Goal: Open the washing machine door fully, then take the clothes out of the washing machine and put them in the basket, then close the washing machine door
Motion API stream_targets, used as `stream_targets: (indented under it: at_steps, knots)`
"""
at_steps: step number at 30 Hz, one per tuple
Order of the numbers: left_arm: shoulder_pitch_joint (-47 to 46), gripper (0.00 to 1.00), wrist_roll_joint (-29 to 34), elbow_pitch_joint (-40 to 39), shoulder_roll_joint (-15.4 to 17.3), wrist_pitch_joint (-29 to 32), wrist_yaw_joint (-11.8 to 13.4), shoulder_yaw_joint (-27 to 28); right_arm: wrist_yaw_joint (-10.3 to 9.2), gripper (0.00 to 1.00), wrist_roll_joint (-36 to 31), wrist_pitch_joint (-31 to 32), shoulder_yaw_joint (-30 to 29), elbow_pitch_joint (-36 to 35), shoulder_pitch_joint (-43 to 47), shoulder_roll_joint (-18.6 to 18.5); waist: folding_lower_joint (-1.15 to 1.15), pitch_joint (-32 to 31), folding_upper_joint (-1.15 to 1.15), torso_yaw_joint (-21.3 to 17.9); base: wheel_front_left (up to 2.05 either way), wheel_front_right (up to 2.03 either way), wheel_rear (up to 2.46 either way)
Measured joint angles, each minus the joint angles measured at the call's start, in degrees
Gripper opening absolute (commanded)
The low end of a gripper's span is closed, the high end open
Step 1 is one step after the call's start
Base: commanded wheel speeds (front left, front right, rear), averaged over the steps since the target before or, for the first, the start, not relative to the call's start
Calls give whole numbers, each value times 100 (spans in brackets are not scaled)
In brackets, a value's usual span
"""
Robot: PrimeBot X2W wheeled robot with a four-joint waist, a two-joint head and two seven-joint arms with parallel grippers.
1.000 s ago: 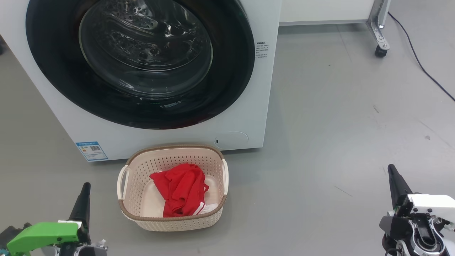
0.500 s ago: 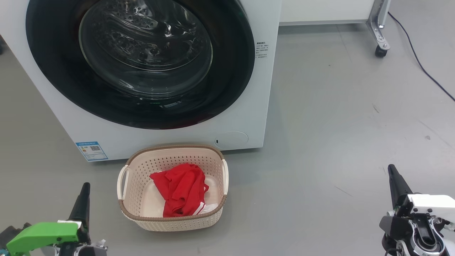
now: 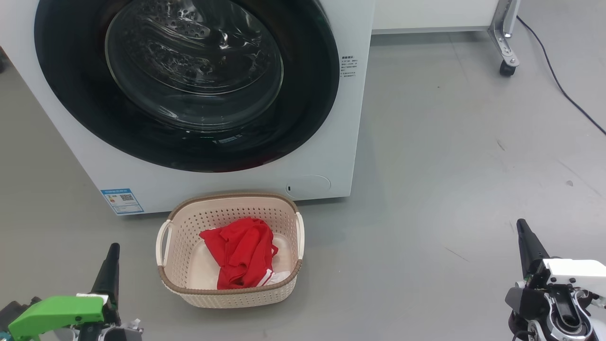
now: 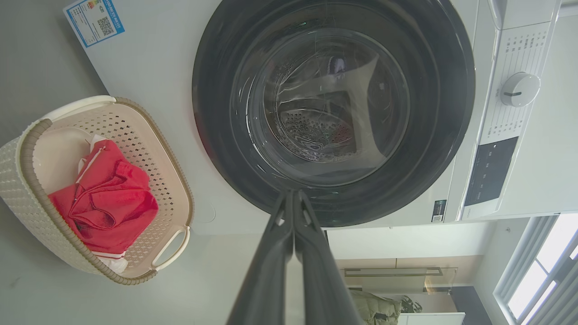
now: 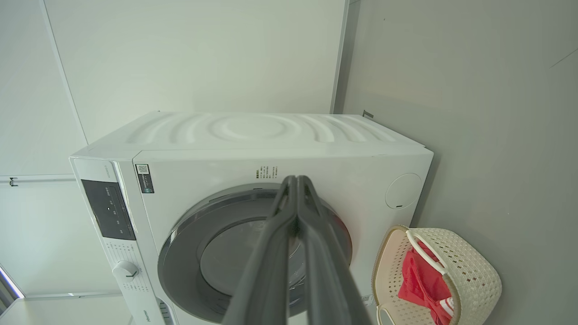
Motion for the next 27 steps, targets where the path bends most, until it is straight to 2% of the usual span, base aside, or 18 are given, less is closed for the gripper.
stream_targets:
  at_steps: [27]
  knots:
    - [-1,0,1,-2,-19,8,0,20,0,0,-16,7,-20,-1,0,10,0,0,0,0,0,0,0]
